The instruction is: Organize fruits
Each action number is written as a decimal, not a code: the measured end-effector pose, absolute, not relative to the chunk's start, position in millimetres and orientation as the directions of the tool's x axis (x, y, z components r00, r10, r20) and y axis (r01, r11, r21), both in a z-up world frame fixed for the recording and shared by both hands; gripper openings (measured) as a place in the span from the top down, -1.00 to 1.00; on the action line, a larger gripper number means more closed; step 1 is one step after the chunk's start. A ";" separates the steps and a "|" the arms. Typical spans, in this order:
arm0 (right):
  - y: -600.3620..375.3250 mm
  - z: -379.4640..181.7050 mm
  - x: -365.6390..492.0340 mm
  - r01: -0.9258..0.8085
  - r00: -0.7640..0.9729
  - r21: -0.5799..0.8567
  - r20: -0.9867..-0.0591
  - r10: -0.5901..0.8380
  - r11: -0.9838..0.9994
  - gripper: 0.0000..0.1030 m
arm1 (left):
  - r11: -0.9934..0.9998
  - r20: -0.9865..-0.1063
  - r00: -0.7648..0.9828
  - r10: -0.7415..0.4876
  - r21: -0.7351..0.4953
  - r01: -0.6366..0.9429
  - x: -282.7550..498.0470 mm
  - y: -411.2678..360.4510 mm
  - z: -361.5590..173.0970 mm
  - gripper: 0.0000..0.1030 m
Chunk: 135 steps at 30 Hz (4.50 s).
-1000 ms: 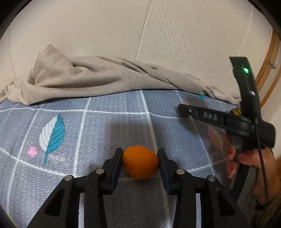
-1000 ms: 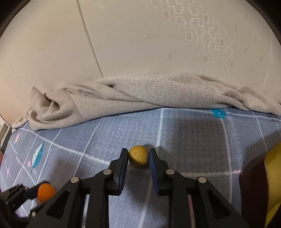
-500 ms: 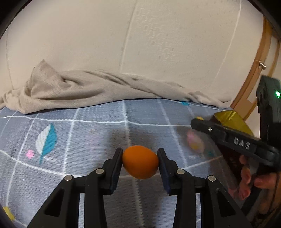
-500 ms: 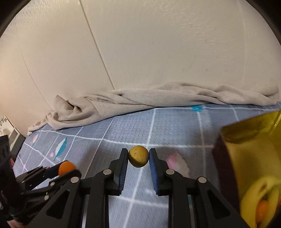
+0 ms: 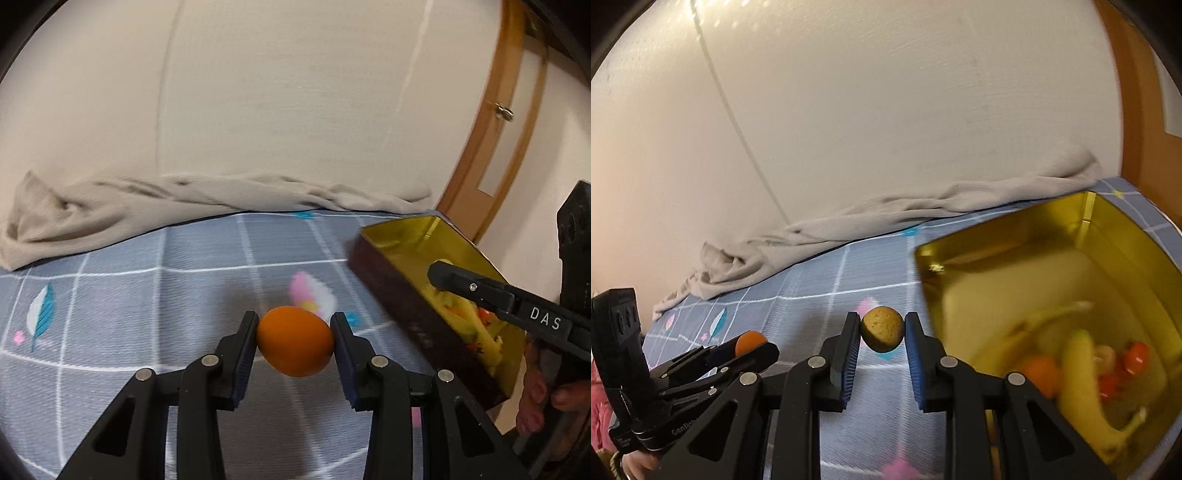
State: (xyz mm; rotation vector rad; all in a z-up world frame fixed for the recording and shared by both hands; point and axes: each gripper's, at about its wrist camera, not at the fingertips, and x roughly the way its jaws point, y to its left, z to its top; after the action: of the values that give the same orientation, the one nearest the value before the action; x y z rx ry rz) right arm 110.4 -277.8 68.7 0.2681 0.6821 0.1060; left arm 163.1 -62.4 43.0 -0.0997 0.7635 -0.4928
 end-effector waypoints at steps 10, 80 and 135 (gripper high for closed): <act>-346.5 62.3 89.0 0.215 0.764 0.264 -0.645 0.006 0.940 0.52 | 0.810 -0.590 0.574 -0.568 -0.279 0.515 147.7 -121.6 62.4 0.22; -456.3 39.4 77.9 0.412 0.758 0.539 -0.651 0.052 0.735 0.39 | 0.836 -0.673 0.559 -0.485 -0.168 0.523 154.5 -250.9 79.2 -0.74; -345.8 61.1 6.2 0.301 0.780 0.180 -0.612 -0.132 0.936 0.24 | 0.967 -0.668 0.742 -0.054 0.150 0.205 57.7 -160.4 58.3 -0.99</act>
State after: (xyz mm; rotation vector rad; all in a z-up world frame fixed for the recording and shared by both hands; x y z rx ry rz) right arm 6.2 -345.8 61.1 0.2767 0.6362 -0.2373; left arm 57.7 -160.4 58.3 0.2199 0.7220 -0.1436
